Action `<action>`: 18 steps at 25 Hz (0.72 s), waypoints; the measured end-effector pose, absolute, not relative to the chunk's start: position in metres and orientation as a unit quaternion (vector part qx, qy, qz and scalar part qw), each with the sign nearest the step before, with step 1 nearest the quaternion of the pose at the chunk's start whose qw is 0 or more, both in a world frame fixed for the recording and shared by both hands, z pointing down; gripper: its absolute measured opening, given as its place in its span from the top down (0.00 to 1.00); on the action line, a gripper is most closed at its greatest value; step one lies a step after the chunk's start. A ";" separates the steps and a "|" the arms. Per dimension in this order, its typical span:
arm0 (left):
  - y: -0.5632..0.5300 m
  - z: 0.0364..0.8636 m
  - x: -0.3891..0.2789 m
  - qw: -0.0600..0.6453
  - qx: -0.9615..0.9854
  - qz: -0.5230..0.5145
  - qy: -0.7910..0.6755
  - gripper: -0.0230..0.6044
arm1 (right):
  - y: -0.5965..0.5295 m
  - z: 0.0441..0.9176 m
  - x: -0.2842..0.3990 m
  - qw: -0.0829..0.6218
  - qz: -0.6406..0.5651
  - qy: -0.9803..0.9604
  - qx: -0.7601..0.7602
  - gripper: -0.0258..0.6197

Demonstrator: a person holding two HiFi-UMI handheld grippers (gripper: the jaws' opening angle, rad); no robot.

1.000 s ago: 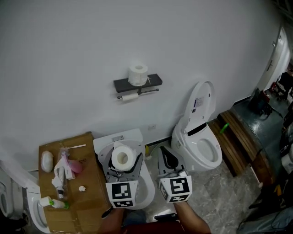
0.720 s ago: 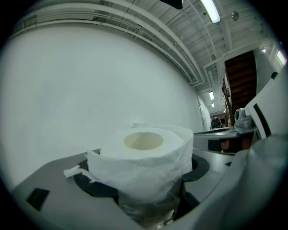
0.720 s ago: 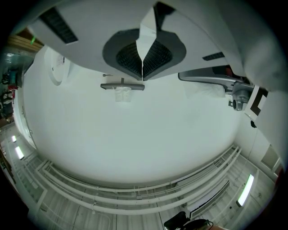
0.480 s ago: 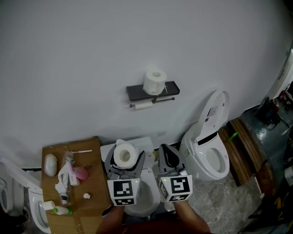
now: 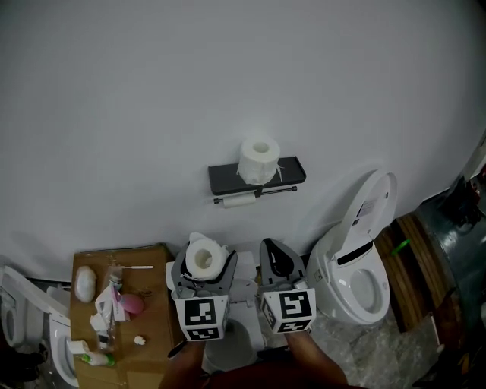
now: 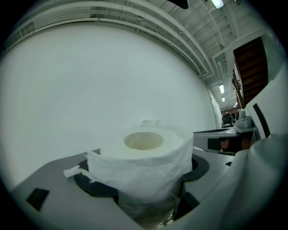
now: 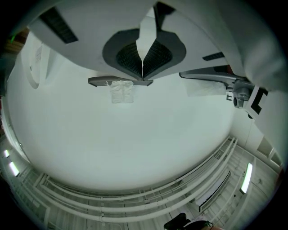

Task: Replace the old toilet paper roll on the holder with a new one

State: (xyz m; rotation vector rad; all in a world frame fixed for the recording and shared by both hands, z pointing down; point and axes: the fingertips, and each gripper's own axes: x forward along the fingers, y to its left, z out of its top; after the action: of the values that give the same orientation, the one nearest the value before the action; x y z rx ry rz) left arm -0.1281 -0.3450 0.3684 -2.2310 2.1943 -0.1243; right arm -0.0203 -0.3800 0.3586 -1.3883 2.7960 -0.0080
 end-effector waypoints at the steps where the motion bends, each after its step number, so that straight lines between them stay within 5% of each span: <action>1: -0.353 0.370 -0.130 0.004 -0.708 -0.041 0.705 0.28 | -0.389 0.360 -0.020 0.010 -0.003 0.897 -0.442 0.93; 13: -0.416 0.396 -0.142 -0.010 -0.680 -0.058 0.731 0.28 | -0.459 0.389 -0.039 -0.009 -0.010 0.914 -0.406 0.93; 18: -0.431 0.402 -0.148 -0.014 -0.674 -0.057 0.737 0.28 | -0.481 0.411 -0.049 0.028 -0.117 0.921 -0.371 0.89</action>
State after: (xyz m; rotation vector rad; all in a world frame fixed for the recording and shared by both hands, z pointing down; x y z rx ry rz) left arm -0.1479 -0.4307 0.4024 -2.1360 2.3360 -0.1795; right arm -0.0490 -0.4806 0.4110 -1.1440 2.8421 -0.3611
